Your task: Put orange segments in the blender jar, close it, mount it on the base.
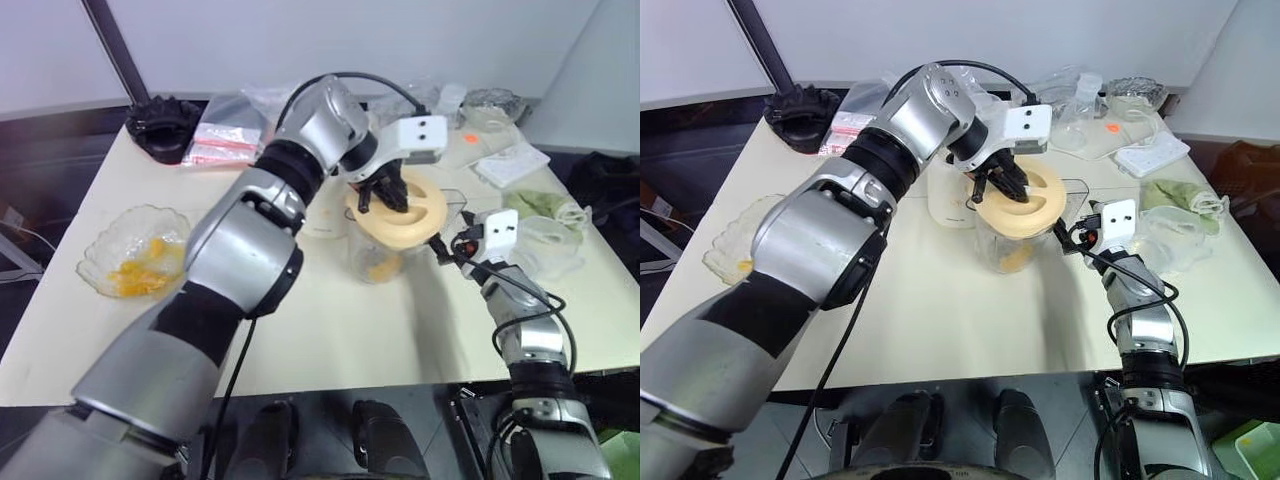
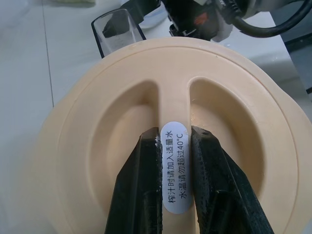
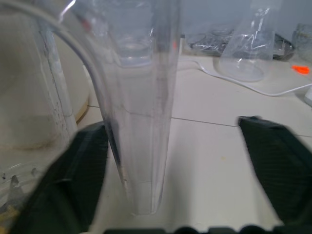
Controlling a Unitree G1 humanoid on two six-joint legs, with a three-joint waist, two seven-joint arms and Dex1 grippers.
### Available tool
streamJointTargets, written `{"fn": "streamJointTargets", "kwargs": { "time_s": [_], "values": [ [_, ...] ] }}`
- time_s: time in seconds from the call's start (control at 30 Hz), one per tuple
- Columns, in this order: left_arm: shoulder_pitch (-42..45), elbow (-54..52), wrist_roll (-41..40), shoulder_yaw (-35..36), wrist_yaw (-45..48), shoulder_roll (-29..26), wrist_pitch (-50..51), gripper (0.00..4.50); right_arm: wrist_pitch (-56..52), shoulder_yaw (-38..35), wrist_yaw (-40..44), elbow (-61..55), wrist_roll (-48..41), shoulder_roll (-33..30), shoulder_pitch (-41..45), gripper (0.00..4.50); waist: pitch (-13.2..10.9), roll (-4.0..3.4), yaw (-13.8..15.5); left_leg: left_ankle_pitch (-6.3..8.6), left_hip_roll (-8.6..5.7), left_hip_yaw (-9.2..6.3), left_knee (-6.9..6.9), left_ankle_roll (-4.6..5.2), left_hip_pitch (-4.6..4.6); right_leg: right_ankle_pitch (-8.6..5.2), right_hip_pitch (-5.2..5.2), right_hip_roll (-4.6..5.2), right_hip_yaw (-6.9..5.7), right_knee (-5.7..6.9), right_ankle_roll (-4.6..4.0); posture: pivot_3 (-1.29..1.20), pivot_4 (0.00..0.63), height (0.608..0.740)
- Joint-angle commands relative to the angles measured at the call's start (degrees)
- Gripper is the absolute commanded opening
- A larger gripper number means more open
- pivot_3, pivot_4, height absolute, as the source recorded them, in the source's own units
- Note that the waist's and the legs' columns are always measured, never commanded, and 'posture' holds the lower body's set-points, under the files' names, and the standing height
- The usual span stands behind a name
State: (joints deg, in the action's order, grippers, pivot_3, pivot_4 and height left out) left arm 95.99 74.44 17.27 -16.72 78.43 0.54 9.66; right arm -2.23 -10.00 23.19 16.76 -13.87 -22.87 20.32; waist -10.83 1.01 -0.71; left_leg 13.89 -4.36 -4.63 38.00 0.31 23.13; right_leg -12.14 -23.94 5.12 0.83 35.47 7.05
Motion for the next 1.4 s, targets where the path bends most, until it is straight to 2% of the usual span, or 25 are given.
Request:
{"fn": "streamJointTargets", "kwargs": {
  "time_s": [0.03,0.07,0.27,0.53,0.8,1.0,1.13,1.2,1.4],
  "values": [
    [-2.79,1.94,1.72,-1.69,-0.38,1.03,0.95,0.24,0.64,-0.70,-1.13,-3.88,-0.13,1.04,-0.68,2.67,0.00,0.00,0.01,0.00,0.00,0.00,0.00,0.00,-0.01,0.00,0.01,0.00,0.00,0.00,0.00,0.00,0.150,0.740],
    [-3.01,1.87,1.68,-1.72,-0.02,0.98,1.03,0.24,0.43,-0.52,-1.35,-4.94,-0.01,1.37,-1.29,2.27,0.00,0.00,0.07,0.00,0.00,0.00,0.00,0.00,-0.02,0.00,0.03,0.00,0.01,0.02,0.00,0.00,0.150,0.740],
    [-4.67,1.25,1.31,-1.68,0.74,0.94,2.15,0.24,-0.91,-0.27,-3.07,-9.86,0.29,2.36,-3.92,2.27,0.00,0.00,-0.17,0.03,0.02,-0.02,-0.05,0.01,-0.73,-0.16,0.78,0.01,0.00,-0.17,0.23,0.00,0.150,0.740],
    [-6.91,-0.19,-0.18,-0.25,-1.79,1.66,6.29,0.24,-1.71,0.48,-4.51,-11.37,1.39,3.35,-4.23,2.27,0.11,-0.12,-0.01,0.03,0.04,-0.05,-0.05,0.00,-0.76,-0.16,0.82,0.01,0.00,-0.16,0.24,0.00,0.150,0.740],
    [-10.54,-1.87,-1.75,1.73,-10.02,3.35,15.53,0.24,-1.37,1.21,-4.25,-10.55,2.36,3.70,-2.90,2.27,0.23,-0.17,0.04,0.03,0.03,-0.09,-0.05,0.00,-0.83,-0.16,0.92,0.01,-0.02,-0.18,0.25,0.00,0.150,0.740],
    [-13.17,-4.17,-2.63,1.76,-12.13,4.14,22.71,0.24,-1.11,1.22,-3.97,-9.73,2.67,3.70,-1.98,2.27,0.40,-0.11,-0.10,0.12,0.04,-0.17,-0.08,-0.08,-1.54,-0.31,1.79,0.06,-0.05,-0.47,0.05,0.00,0.150,0.740],
    [-15.28,-5.81,-2.60,1.02,-14.22,4.47,26.37,0.24,-1.01,1.32,-3.71,-8.94,2.78,3.72,-1.15,2.27,1.13,-0.34,-0.37,0.22,0.15,-0.37,-0.10,-0.18,-1.60,-0.32,2.13,0.07,-0.03,-0.89,0.03,0.00,0.150,0.740],
    [-16.06,-6.61,-2.54,0.63,-15.27,4.58,28.06,0.24,-0.92,1.26,-3.57,-8.63,2.88,3.73,-0.94,2.27,1.62,-0.30,-0.43,0.22,0.20,-0.47,-0.43,-0.17,-1.75,-0.32,2.42,0.00,-0.04,-1.37,0.03,0.00,0.150,0.740],
    [-17.46,-8.09,-3.11,0.91,-17.75,5.06,32.89,0.24,-0.74,1.09,-3.36,-8.30,3.21,3.96,-0.72,2.27,2.26,-0.13,-0.32,0.22,0.15,-0.46,-0.93,-0.18,-1.85,-0.36,2.45,0.11,-0.04,-1.47,0.05,0.00,0.150,0.740]
  ]
}}
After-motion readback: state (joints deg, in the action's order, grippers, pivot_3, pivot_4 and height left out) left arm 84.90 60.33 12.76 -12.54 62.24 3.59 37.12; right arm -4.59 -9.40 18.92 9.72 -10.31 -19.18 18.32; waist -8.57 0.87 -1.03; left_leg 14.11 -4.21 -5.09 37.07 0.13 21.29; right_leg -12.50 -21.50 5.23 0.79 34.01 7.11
